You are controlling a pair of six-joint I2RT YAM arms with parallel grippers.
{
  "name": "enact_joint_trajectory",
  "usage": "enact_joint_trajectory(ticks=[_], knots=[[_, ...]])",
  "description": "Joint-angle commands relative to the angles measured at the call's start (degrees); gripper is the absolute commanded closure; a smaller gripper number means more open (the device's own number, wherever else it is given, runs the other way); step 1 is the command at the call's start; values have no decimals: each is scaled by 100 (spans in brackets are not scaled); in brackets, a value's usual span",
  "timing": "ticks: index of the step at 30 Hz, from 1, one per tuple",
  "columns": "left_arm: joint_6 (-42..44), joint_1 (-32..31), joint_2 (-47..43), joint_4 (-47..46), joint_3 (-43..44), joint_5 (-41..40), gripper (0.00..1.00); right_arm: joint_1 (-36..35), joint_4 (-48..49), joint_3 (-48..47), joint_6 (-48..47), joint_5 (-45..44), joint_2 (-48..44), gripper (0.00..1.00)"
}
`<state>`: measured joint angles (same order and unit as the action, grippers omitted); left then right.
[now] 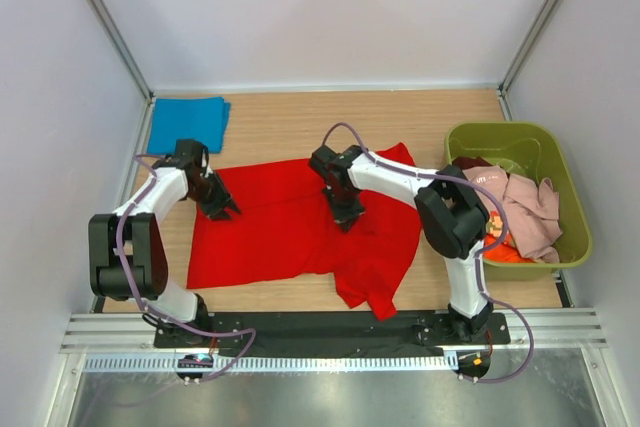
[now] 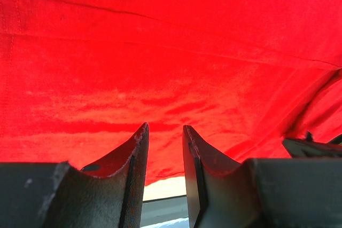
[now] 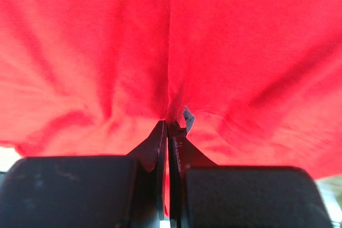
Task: Fold and stack the t-shirts
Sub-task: Fold the tshirt
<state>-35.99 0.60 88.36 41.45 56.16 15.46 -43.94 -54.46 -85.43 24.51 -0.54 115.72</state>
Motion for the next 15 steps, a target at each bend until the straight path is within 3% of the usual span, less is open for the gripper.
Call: enact_joint_trajectory(ticks=[1,15], knots=[[22,-7,-214,30,-9,27,67,-44,-600,-501,-192,-70,-559,96],[39,-7,-55,65,185,27,67,-536,-1639,-572,-166,1186,-964,99]])
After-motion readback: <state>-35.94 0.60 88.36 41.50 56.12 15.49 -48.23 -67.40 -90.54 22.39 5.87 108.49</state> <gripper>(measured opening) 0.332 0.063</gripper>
